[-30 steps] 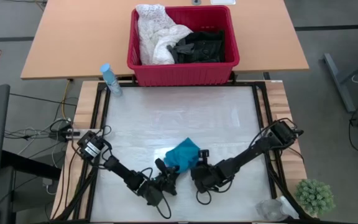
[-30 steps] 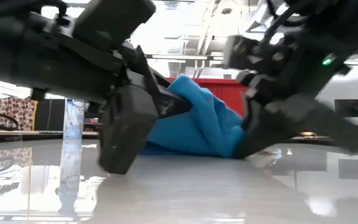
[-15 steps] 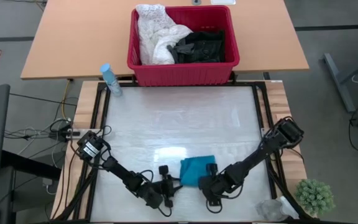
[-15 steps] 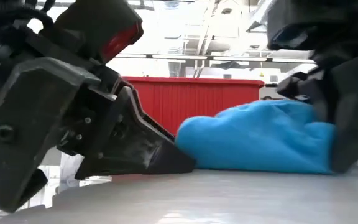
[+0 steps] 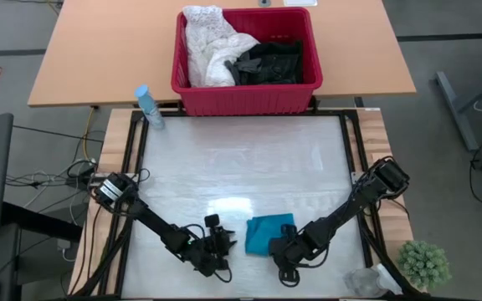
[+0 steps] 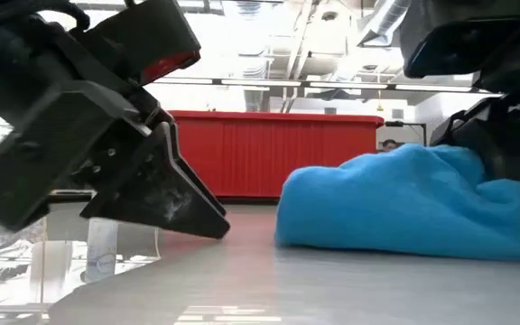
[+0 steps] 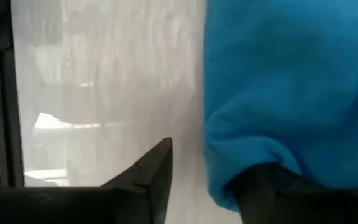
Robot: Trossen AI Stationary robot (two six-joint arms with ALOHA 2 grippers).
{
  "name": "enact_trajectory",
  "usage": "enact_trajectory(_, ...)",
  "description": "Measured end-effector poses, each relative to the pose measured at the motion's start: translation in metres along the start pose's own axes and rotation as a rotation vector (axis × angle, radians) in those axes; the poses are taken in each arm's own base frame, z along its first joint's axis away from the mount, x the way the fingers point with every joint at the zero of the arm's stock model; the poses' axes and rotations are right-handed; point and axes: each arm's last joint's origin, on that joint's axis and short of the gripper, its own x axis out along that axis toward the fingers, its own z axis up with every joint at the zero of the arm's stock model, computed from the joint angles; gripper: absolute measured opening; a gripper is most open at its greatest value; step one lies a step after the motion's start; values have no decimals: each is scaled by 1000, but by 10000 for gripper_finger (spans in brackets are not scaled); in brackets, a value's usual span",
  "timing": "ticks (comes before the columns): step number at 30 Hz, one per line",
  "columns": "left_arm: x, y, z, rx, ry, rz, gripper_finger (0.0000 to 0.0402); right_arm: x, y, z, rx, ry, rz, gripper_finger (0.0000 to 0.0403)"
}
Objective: Fold laundry
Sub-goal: Fold the blue shorts
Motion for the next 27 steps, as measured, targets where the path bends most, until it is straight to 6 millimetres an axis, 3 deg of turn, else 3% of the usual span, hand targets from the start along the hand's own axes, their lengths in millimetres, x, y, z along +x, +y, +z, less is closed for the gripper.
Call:
enact_trajectory(7,-11,12,18,-32,3,3,135,-10,-1,7,-33,129,37,255)
enact_trajectory(12,-17,24,35,-35,-27,36,135,-23,4,9,-80,163,-18,260)
enact_trajectory(21,-16,35,49,-92,-51,28,135,-29,-10,-1,1,215,-266,260)
enact_trajectory(27,-10,39,81,-256,-273,-70,135,-28,-8,1,-22,180,-261,260)
